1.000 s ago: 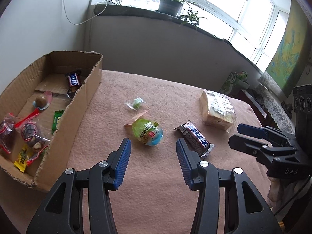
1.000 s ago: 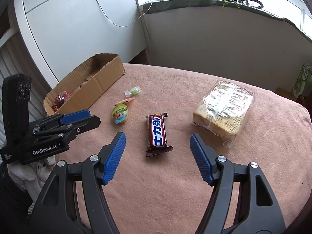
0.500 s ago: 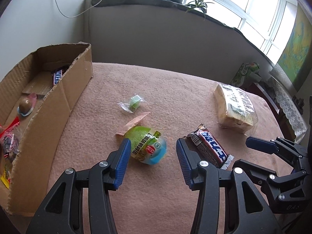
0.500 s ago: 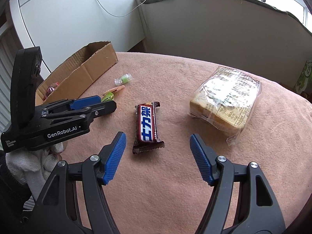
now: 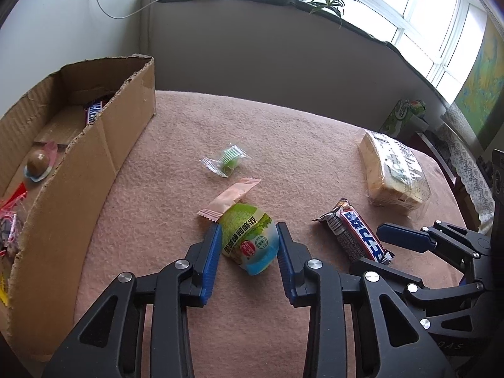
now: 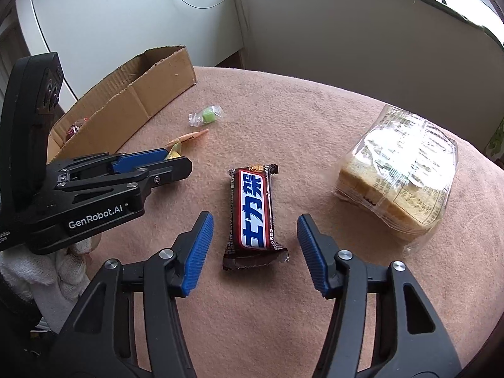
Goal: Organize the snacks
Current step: 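Grasp the green-blue egg candy with the left tool while the right tool grasps the blue-lettered chocolate bar, then carry both candies into the box and open both tools to release them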
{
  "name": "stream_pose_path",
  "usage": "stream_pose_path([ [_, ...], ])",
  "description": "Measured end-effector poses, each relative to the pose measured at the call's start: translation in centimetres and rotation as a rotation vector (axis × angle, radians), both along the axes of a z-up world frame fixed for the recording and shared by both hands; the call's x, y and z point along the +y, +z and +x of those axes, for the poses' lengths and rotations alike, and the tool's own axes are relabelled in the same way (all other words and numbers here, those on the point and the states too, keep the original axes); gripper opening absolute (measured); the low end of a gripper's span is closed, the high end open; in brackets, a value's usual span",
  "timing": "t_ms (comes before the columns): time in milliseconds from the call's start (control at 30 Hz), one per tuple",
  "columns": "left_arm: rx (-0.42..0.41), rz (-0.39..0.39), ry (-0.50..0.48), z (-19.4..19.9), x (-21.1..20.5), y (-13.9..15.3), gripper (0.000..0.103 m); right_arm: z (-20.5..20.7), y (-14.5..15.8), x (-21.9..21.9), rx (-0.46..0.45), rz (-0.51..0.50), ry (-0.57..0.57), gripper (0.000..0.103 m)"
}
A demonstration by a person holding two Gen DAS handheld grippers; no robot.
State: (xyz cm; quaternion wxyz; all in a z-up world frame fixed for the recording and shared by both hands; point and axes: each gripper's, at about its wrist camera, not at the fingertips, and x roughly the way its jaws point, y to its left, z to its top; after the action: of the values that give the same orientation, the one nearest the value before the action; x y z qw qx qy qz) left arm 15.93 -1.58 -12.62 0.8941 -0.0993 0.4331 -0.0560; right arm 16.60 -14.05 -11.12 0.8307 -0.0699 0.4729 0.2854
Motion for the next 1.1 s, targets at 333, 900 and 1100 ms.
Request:
stream_pose_path([
  [333,-0.008,-0.029,-0.004,-0.8,0.6,0.3,0.028,0.3,-0.9,0.3,-0.004,-0.020,0.006,0.030],
  [900,-0.044,-0.053,0.011,-2.9,1.8,1.5,0.026,-1.5,1.6,-1.5,-0.038,0.010,-0.025,0.030],
  [1100,-0.076,-0.068,0.017,-3.9,2.3,2.9,0.026,-2.4,2.8,-1.9,-0.050,0.037,-0.033,0.030],
])
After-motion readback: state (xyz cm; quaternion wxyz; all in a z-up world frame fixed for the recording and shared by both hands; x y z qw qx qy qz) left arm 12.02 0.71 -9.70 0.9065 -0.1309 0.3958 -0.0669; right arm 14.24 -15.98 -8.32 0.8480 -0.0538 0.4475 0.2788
